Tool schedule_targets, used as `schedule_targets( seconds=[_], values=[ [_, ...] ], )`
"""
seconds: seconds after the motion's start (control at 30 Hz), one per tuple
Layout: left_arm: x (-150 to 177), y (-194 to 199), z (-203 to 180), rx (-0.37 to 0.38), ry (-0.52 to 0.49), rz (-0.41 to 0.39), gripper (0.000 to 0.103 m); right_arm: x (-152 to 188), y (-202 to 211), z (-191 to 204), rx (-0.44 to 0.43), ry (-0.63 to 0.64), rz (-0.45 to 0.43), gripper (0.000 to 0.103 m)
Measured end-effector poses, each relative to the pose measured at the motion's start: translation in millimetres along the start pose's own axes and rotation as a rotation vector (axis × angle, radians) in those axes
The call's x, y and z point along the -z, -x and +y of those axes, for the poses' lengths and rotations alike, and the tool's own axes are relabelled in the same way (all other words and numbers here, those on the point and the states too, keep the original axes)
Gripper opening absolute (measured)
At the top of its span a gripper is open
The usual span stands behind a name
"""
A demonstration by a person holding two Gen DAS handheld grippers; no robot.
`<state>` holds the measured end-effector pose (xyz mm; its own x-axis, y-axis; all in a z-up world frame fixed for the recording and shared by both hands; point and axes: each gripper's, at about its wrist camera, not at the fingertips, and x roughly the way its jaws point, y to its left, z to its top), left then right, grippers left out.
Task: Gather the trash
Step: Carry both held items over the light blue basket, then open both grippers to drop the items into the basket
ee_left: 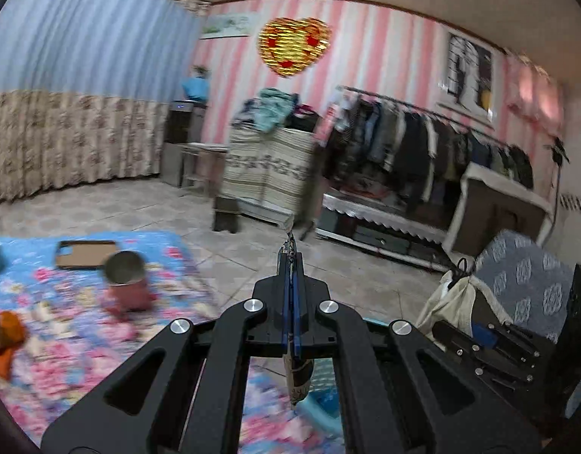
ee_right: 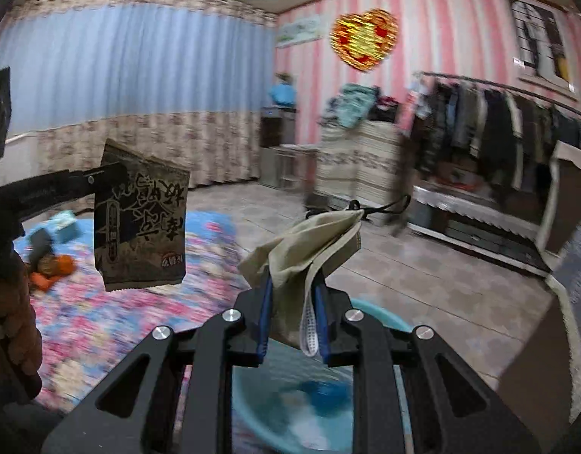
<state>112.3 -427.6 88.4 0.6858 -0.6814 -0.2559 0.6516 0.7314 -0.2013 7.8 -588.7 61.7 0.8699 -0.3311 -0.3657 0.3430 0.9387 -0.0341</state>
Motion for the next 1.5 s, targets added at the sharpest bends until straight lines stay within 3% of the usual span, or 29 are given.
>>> schedule_targets(
  seconds=[0.1,0.17,0.23,0.3,0.4,0.57,1.07,1.13,1.2,1.27,1.3,1.5],
  values=[
    [23.4,-24.8,-24.0,0.049,-0.020,-0.025,0.000,7.3,-5.8,-26.3,0.046,-0.028,0.022,0.020],
    [36.7,-26.5,-29.2,0.041,-0.006,-0.034,0.000,12.5,-7.8,-38.4,0.063,-0.050,0.027,0.020],
    [39.5,-25.3,-33.2,0.083,-0.009,-0.066,0.000,18.8,-11.5,-45.7,0.071,-0.061,0.035,0.020],
    [47.5,-38.7,-39.9,0.096,-0.047,-0.018,0.000,23.8,-15.7,-49.4,0.064,-0.081,0.042,0.020],
    [55.3,-54.1,-36.6,0.141,0.003,0.043,0.000,30.5,-28.1,-49.1,0.048,-0.084,0.055,0.020],
    [64.9,-81.4,-34.9,0.107,0.018,0.130,0.000,41.4,-37.5,-52.4,0.017,-0.095,0.076,0.021],
    [69.8,-85.8,-38.0,0.137,0.004,0.154,0.002,38.0,-35.2,-62.9,0.020,-0.109,0.052,0.024],
    [69.2,-85.0,-37.0,0.132,0.007,0.152,0.008,37.8,-34.6,-62.5,0.021,-0.112,0.050,0.026],
    [69.3,-84.6,-34.7,0.130,0.017,0.151,0.022,38.4,-33.9,-62.8,0.020,-0.117,0.046,0.032],
    [68.7,-83.2,-33.7,0.124,0.023,0.140,0.034,39.2,-33.4,-64.7,0.021,-0.122,0.039,0.047],
    [68.4,-81.9,-33.5,0.121,0.026,0.133,0.037,38.8,-33.0,-65.4,0.018,-0.127,0.035,0.047],
    [67.4,-79.0,-35.5,0.132,0.020,0.125,0.037,38.5,-32.2,-66.2,0.023,-0.131,0.030,0.047]
  ],
)
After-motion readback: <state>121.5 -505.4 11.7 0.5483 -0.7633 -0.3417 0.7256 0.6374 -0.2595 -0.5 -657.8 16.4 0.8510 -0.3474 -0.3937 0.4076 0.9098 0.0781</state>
